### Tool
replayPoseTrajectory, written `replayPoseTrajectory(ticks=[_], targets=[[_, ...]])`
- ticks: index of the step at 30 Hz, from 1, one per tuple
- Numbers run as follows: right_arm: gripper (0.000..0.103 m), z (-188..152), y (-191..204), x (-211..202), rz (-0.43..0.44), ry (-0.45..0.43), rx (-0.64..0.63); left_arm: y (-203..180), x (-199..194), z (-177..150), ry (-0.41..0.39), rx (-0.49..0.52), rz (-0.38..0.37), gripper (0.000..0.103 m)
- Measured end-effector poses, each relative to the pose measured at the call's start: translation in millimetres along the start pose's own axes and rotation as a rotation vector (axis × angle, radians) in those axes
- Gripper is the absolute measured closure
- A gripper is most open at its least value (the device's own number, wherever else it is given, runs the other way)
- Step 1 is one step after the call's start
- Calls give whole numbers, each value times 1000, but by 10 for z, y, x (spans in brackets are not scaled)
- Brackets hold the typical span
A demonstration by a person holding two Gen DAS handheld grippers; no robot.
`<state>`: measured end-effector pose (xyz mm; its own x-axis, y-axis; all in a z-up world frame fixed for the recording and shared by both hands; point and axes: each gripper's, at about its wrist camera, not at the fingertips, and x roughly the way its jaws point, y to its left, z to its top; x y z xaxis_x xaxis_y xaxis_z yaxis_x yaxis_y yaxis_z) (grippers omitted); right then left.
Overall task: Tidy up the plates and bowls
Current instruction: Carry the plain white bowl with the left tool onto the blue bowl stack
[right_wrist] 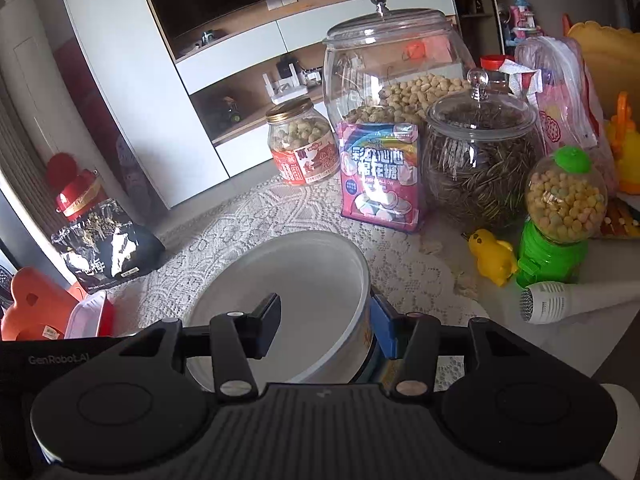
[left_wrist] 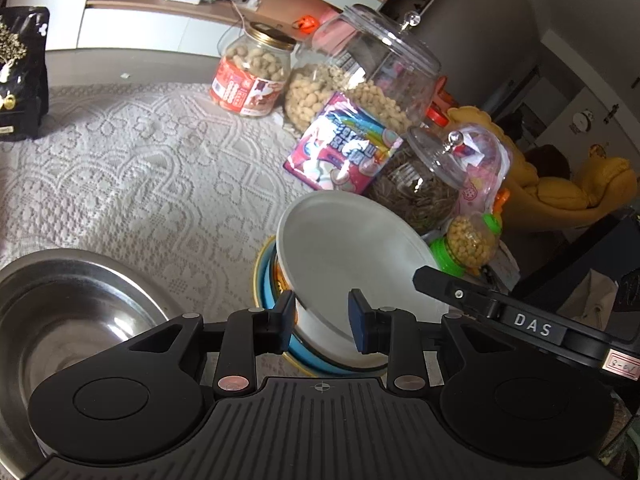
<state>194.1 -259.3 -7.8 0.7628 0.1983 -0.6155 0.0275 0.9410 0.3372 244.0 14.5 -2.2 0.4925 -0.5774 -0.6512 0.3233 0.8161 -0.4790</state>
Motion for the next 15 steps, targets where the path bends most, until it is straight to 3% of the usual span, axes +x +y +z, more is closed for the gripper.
replayPoseTrajectory(ticks=[9, 15], targets=[[54, -40, -15, 98, -15, 20, 21, -74, 58, -53, 43, 32, -58, 71], [54, -25, -5, 34, -4, 1, 12, 36, 63, -40, 34, -30, -81, 71]])
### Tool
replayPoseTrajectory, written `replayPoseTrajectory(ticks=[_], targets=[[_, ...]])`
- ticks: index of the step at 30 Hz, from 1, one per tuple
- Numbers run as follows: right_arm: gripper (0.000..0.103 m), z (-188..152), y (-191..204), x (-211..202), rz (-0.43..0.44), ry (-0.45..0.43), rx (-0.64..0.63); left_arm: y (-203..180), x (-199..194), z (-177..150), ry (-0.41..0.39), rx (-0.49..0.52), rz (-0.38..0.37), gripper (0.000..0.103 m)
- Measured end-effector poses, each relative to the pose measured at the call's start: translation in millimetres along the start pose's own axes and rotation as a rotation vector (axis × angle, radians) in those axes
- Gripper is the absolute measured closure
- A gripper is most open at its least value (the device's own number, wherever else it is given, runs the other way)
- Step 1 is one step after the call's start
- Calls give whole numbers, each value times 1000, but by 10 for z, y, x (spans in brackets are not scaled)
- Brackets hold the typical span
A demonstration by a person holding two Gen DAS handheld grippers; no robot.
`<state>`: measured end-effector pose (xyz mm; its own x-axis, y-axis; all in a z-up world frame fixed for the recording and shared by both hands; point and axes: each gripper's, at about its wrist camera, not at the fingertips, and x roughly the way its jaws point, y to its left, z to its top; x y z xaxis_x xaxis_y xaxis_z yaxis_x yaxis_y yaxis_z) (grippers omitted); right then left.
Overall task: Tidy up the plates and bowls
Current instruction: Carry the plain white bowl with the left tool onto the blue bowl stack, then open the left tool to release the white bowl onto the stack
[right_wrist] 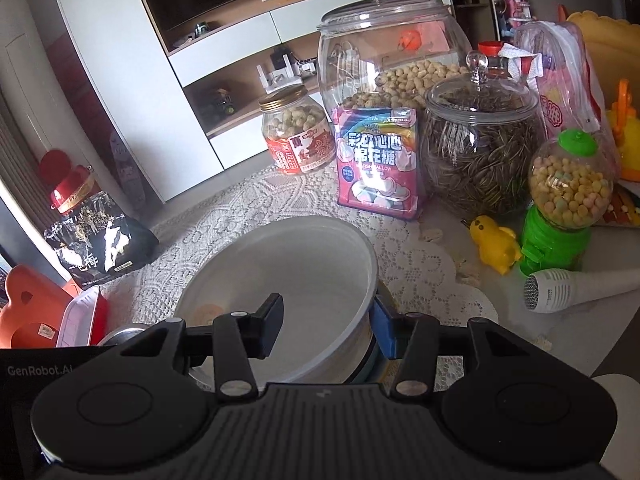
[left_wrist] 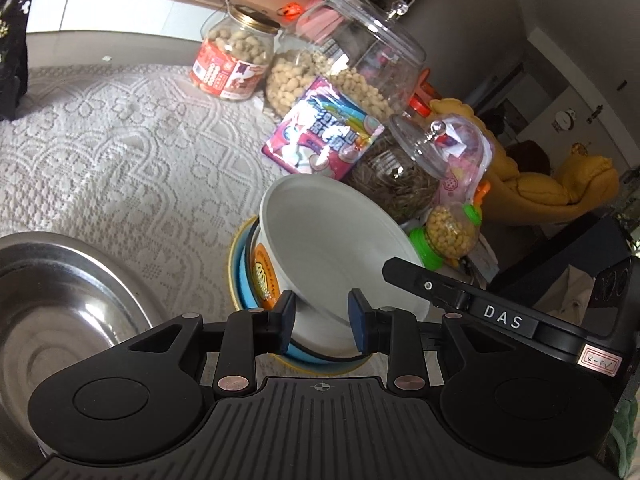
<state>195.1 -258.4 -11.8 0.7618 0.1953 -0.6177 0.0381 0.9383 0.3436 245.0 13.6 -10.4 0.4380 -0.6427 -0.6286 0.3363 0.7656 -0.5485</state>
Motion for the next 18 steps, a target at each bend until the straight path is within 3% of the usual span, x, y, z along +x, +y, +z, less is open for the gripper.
replayPoseTrajectory(ticks=[6, 13, 18], targets=[[54, -21, -35, 52, -45, -5, -1, -39, 12, -6, 4, 26, 8, 70], [54, -151, -73, 152, -68, 45, -8, -42, 140, -80, 43, 59, 104, 70], [54, -182, 33, -50, -71, -30, -61, -110, 30, -65, -3, 96, 141, 71]])
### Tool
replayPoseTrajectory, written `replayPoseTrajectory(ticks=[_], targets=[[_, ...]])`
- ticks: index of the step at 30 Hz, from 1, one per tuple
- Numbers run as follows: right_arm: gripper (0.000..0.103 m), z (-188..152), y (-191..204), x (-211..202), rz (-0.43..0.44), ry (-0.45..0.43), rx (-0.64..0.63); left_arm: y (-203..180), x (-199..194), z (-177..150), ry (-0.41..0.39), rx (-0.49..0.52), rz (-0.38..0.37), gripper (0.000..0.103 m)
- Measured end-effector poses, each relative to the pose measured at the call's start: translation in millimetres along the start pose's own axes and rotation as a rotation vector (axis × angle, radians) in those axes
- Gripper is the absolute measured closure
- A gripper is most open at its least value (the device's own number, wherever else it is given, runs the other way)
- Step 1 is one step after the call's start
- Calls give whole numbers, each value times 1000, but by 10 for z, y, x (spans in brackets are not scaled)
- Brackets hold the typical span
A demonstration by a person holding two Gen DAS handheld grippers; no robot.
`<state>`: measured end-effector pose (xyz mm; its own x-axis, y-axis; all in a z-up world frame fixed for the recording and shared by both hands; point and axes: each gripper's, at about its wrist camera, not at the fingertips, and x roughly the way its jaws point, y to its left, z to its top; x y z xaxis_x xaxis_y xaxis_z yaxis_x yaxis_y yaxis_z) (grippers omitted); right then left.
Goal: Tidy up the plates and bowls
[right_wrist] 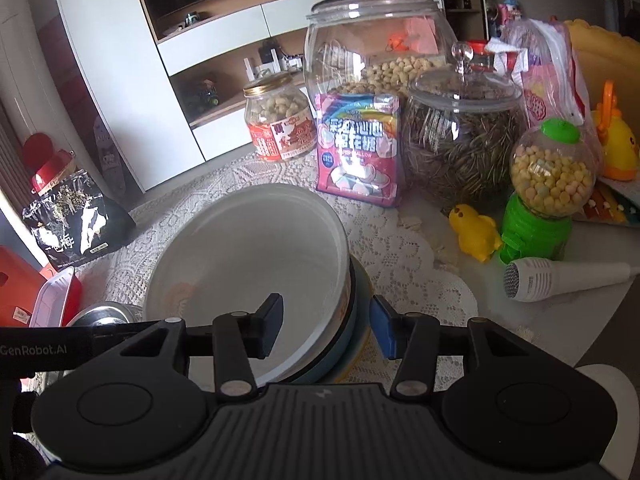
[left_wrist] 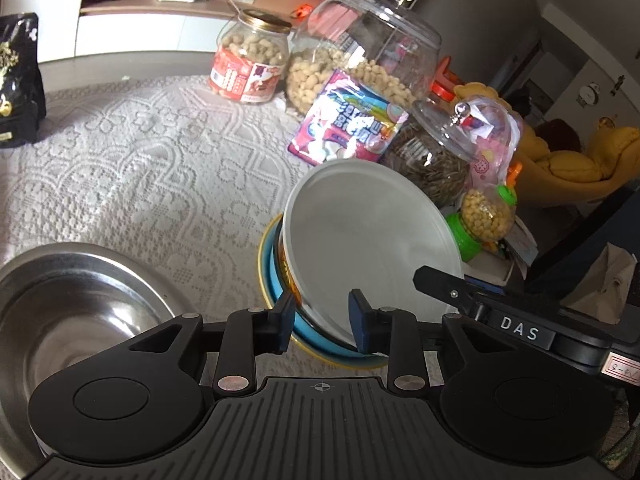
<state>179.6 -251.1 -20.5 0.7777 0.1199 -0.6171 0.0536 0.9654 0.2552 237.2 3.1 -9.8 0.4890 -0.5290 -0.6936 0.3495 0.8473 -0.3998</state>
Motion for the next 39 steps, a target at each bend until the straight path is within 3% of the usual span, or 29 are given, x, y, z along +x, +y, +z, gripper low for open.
replayPoseTrajectory(ticks=[4, 9, 12, 16, 21, 27, 30, 39], targets=[[54, 4, 126, -237, 5, -76, -49, -27, -78, 7, -10, 4, 0, 71], [54, 66, 212, -376, 27, -106, -60, 65, -354, 47, -12, -19, -11, 72], [54, 90, 290, -439, 89, -96, -59, 287, -675, 171, -48, -50, 49, 72], [54, 20, 572, -403, 219, 0, -64, 669, -980, 315, -44, -82, 242, 72], [52, -215, 1075, -78, 343, 210, -63, 1064, -1034, 185, -9, -134, 328, 72], [52, -468, 1423, 324, 262, 309, -66, 1373, -944, 27, 34, -171, 413, 72], [52, -558, 1428, 450, 242, 343, -43, 1493, -849, -32, 59, -204, 416, 72], [51, -680, 1349, 395, 191, 245, -22, 1596, -582, -178, 132, -240, 390, 68]])
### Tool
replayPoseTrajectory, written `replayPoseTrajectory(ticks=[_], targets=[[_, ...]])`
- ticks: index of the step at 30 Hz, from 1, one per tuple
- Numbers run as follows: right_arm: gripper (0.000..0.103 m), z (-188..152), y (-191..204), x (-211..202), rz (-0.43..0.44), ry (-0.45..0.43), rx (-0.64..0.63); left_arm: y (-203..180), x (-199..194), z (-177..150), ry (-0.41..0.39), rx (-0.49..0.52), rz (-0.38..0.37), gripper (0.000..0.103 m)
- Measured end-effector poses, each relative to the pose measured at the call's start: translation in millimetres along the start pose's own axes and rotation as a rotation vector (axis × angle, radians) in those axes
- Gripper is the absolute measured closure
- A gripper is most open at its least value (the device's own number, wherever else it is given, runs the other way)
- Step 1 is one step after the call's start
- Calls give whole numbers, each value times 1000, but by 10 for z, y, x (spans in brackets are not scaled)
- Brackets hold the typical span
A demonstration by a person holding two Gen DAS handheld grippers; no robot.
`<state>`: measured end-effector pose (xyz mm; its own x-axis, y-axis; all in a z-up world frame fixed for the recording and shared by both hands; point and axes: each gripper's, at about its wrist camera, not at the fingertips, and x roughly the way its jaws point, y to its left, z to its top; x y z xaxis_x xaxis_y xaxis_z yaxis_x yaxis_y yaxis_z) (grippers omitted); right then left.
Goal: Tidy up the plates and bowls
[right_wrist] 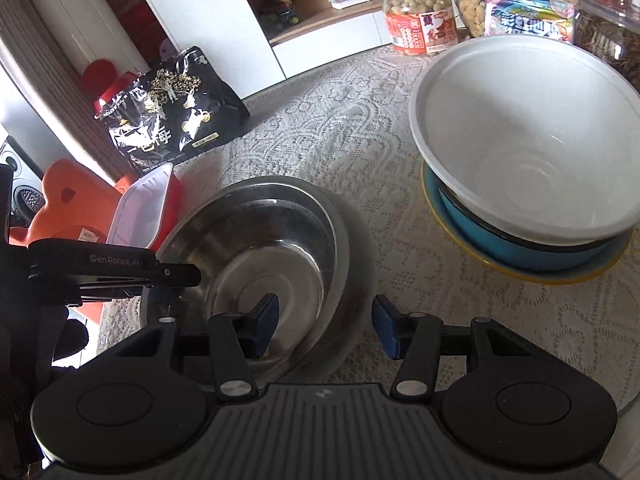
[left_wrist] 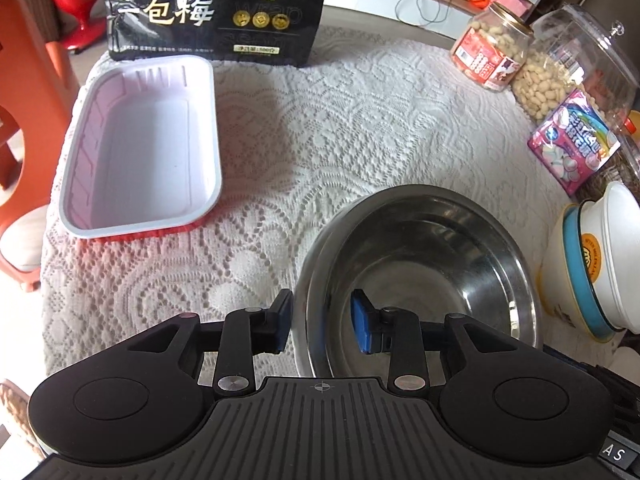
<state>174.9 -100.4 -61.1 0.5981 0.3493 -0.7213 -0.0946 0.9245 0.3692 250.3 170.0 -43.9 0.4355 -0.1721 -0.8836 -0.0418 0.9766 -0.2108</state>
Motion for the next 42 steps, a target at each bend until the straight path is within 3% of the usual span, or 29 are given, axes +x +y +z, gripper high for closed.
replayPoseTrajectory(ticks=[3, 8, 18, 25, 29, 35, 37, 42], targets=[[51, -67, 9, 65, -4, 36, -11, -56, 81, -20, 23, 26, 22, 68], [47, -78, -61, 225, 72, 144, 86, -51, 131, -32, 47, 22, 19, 67], [47, -18, 87, 270, 40, 134, 38, -98, 143, 15, -18, 66, -10, 66], [47, 44, -40, 287, 18, 110, 57, -192, 192, -20, -13, 100, -26, 66], [47, -10, 0, 221, 8, 94, -7, -122, 150, -10, -27, 52, -38, 73], [47, -4, -70, -23, 48, 27, -58, 15, -273, 40, -199, -77, -69, 78], [47, -1, -48, -181, 52, -34, -121, -13, -414, 34, -262, -83, -68, 78], [47, 132, -78, -514, 127, -137, -243, -232, -648, -77, -350, -70, -164, 79]])
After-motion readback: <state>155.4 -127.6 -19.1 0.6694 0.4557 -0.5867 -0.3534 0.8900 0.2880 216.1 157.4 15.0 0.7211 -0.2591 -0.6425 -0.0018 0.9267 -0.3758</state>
